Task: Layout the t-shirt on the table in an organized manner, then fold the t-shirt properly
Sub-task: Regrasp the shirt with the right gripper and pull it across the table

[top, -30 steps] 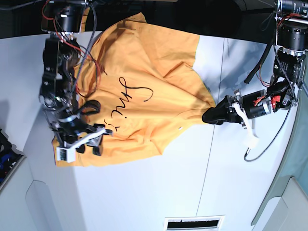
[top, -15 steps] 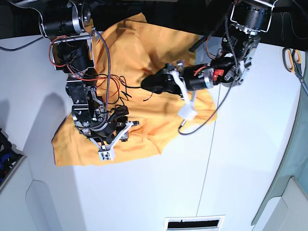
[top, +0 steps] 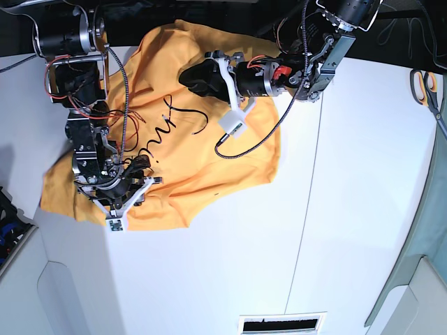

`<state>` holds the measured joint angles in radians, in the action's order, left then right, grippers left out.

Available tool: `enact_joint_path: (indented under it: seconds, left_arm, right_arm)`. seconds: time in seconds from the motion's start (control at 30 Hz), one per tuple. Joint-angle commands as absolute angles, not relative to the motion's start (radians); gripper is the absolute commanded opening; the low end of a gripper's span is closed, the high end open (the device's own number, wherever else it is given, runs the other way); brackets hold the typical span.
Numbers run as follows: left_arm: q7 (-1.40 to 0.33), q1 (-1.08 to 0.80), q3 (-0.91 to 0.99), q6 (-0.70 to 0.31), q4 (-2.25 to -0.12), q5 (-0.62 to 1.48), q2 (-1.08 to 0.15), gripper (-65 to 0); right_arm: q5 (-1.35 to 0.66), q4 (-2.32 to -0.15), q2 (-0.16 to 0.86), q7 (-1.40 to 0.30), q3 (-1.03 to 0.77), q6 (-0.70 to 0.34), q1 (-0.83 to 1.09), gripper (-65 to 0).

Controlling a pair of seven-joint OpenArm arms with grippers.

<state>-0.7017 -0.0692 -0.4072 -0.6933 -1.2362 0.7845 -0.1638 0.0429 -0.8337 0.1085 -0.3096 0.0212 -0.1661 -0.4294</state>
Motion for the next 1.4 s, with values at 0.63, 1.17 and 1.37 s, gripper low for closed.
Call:
enact_joint_path:
  seconds: [0.63,1.17,1.37]
  left_arm:
    - [-0.748,0.117,-0.383,-0.698,-1.375,0.811,-0.237,-38.3]
    - [-0.501,0.133,-0.236,-0.549,-1.163,0.659,-0.345,-25.8]
    - [-0.498,0.133,-0.236,-0.549,-1.102,0.651,-0.313,-25.9]
  right_arm:
    - [-0.027,-0.952,0.102,-0.288,0.019,-0.16,-0.472,-35.3]
    - [-0.026,-0.669,0.062,-0.19,0.02,-0.171,-0.574,-20.6]
    - [-0.026,-0.566,0.051,-0.178,0.02,-0.183,-0.573,-22.5]
